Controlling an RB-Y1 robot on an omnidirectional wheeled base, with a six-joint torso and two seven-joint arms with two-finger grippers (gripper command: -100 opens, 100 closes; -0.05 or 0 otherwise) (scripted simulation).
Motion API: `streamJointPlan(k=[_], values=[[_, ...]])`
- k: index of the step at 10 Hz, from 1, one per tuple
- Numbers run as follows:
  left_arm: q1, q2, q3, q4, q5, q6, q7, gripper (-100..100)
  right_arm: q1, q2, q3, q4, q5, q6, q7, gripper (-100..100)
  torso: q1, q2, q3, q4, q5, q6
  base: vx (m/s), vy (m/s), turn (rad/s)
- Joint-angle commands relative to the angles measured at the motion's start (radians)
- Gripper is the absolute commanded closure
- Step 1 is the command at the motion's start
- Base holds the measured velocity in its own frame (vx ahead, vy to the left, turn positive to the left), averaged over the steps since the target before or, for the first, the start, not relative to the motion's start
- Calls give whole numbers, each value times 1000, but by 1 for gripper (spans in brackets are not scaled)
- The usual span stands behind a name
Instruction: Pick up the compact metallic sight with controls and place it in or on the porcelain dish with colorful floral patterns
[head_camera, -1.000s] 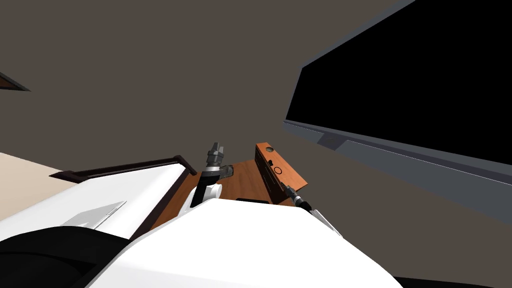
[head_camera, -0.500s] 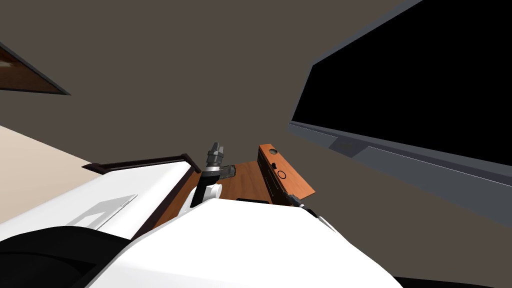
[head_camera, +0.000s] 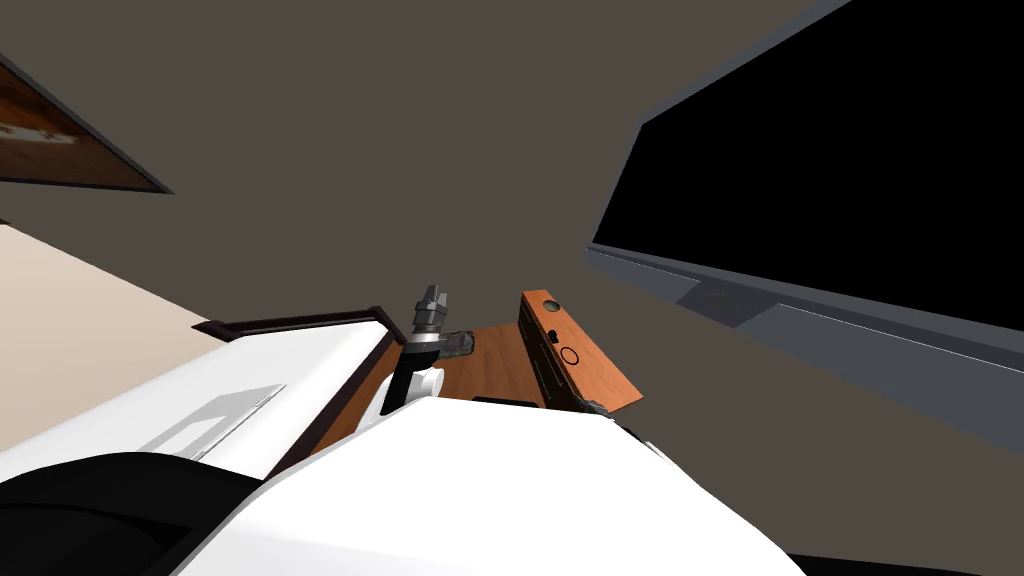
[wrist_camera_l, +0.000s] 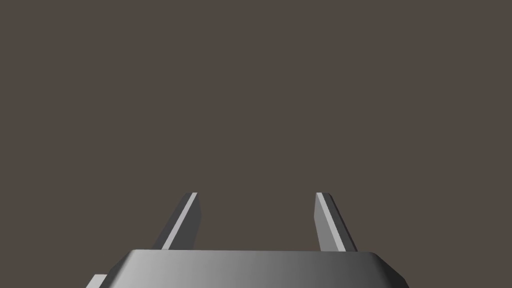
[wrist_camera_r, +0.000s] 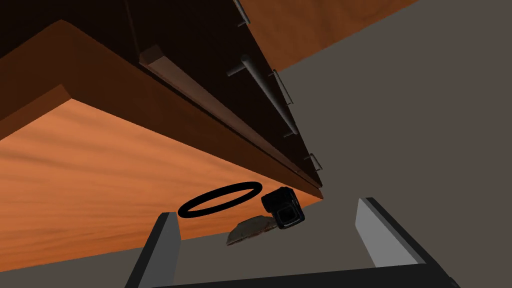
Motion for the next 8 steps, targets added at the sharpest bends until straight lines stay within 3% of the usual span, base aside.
streamJointPlan(k=[1, 3, 5, 8], values=[[0, 0, 0, 0, 0, 0, 0, 0, -11, -5, 11, 47, 9, -3, 6, -100, 0, 0, 0, 0, 0, 0, 99, 28, 75], [0, 0, 0, 0, 0, 0, 0, 0, -25, -34, 50, 127, 40, 9, 23, -100, 0, 0, 0, 0, 0, 0, 139, 28, 179], [0, 0, 0, 0, 0, 0, 0, 0, -42, -58, 85, 193, 67, 19, 38, -100, 1, -8, -4, -2, 0, 0, 251, 49, 238], [0, 0, 0, 0, 0, 0, 0, 0, -63, -75, 112, 243, 89, 27, 50, -100, 1, -6, -4, -2, 0, 1, 200, 25, 125]])
